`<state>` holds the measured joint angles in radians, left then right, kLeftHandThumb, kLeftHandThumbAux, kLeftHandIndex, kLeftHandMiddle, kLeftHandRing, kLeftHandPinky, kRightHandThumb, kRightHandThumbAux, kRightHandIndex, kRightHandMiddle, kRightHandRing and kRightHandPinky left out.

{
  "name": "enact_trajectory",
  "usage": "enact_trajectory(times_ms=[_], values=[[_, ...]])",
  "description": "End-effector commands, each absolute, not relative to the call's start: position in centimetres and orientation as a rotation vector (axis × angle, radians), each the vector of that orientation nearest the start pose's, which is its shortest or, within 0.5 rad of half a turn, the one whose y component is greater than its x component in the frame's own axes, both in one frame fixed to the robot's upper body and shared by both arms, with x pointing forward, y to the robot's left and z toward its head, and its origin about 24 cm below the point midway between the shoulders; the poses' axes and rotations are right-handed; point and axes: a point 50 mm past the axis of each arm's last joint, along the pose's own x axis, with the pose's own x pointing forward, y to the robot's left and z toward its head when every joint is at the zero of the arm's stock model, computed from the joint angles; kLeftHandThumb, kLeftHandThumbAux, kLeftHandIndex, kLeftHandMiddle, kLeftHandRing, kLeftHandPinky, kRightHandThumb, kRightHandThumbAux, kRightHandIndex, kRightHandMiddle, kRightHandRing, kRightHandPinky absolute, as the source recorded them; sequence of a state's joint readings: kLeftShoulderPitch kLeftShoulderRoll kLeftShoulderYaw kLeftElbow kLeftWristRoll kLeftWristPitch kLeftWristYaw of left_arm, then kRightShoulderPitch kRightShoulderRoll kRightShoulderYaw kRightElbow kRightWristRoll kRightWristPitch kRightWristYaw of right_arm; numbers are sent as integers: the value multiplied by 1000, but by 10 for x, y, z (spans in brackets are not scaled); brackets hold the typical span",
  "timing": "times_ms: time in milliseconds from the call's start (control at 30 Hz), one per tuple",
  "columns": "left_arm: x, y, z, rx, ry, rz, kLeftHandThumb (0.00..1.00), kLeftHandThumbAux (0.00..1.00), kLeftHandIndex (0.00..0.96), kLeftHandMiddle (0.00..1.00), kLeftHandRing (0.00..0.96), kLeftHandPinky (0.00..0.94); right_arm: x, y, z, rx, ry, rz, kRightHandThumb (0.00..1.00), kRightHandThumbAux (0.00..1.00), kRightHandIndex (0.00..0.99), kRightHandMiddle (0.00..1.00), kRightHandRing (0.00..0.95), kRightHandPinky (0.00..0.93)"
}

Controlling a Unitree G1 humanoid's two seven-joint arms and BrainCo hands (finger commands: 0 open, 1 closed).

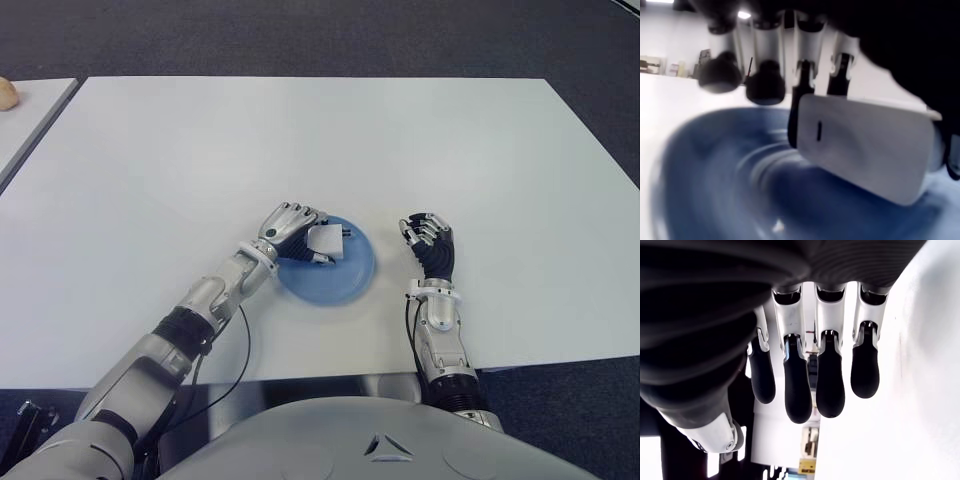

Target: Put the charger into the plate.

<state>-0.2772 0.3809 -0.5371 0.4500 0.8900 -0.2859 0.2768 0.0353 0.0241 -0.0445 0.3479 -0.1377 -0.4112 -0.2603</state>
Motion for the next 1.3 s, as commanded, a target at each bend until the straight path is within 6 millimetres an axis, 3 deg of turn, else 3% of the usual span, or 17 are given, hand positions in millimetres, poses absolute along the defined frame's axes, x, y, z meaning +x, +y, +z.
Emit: enact_trajectory(times_ms=[33, 433, 800, 867, 900, 1000, 1100, 1167, 1300], values=[[270, 112, -1, 1305, -360, -507, 849, 670, 394, 542, 852, 850, 229, -164, -9, -100, -31, -267, 705, 729, 430, 586, 596, 590], [272, 116, -2, 1360, -391, -451, 850, 665, 407, 559, 788, 773, 230, -165, -9, -99, -29, -257, 705, 729, 430, 584, 594, 585], [273, 117, -1, 1362, -439, -411, 848, 655, 418, 567, 672, 605, 230, -166, -10, -107, -21, -266, 705, 729, 430, 588, 599, 598], [272, 116, -1, 1367, -442, -436, 782, 671, 418, 455, 492, 470, 230, -166, -10, -105, -22, -266, 705, 729, 430, 587, 598, 593], [272, 116, -1, 1370, -442, -450, 721, 586, 335, 375, 385, 375, 230, -166, -10, -104, -22, -266, 705, 729, 430, 587, 597, 591], [271, 116, -1, 1380, -433, -512, 615, 486, 191, 235, 212, 203, 231, -166, -10, -102, -23, -268, 705, 729, 430, 588, 597, 593], [269, 116, 1, 1390, -411, -607, 536, 464, 126, 167, 134, 115, 231, -166, -10, -102, -22, -267, 706, 729, 430, 589, 598, 596], [269, 116, 1, 1396, -399, -646, 398, 457, 72, 112, 76, 47, 231, -167, -10, -102, -22, -266, 706, 728, 430, 591, 600, 599], [269, 115, 3, 1409, -382, -698, 280, 445, 23, 62, 29, 12, 231, -166, -8, -95, -32, -266, 706, 728, 431, 592, 600, 596]])
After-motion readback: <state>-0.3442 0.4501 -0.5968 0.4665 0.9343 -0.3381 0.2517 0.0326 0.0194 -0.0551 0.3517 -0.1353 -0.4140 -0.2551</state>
